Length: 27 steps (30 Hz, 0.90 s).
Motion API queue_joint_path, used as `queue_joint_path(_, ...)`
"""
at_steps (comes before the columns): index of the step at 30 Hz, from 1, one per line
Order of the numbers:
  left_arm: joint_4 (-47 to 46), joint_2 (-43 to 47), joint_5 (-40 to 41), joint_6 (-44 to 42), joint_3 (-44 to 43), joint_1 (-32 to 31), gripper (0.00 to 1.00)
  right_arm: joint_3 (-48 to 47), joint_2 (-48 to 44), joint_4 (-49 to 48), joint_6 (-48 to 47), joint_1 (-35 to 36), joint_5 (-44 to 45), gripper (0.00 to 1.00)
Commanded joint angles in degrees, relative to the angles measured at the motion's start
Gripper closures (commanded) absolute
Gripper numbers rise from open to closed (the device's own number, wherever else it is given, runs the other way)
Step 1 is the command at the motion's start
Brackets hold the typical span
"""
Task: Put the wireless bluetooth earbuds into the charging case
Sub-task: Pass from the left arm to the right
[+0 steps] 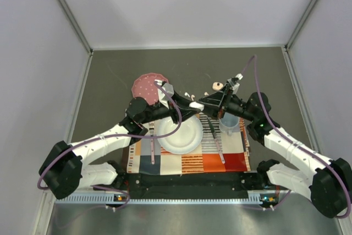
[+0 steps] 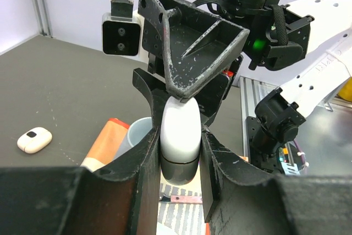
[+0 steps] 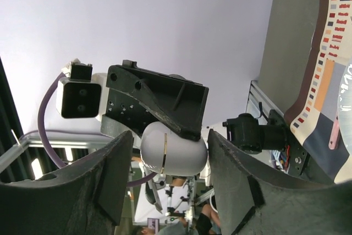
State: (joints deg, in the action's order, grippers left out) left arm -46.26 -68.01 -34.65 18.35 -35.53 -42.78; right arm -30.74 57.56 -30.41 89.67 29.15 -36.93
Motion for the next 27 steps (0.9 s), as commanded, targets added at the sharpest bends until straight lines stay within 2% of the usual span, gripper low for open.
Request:
queue_joint_path(1,-2.87,-0.28,0.11,0.2,-0.95,-0.02,1.0,-0.28,-0.17,-4.13,1.21,0.74,-0.34,0.38)
queue_joint_path(8,-2.52,-0.2,0.46,0.02,-0.95,-0.02,1.0,-0.9,-0.17,-1.5,0.6,0.65,-1.22,0.32)
queue_joint_path(20,-1.9,-0.2,0.73,-0.33,-1.03,-0.02,1.0,-0.11,-0.08,-3.78,4.02,0.74,-2.8,0.4)
queue_joint_path(21,-1.82,-0.2,0.73,-0.33,-1.03,-0.1,1.0,-0.11,-0.25,-3.6,4.02,0.74,-2.97,0.4)
queue_joint_path(23,-1.82,-0.11,0.99,-0.33,-1.03,-0.11,1.0,-0.02,-0.69,-2.11,3.94,0.74,-3.06,0.32)
queue_joint_path(27,-1.29,-0.02,1.17,-0.77,-1.03,-0.19,1.0,0.86,-1.75,-1.4,4.29,0.74,-2.62,0.32)
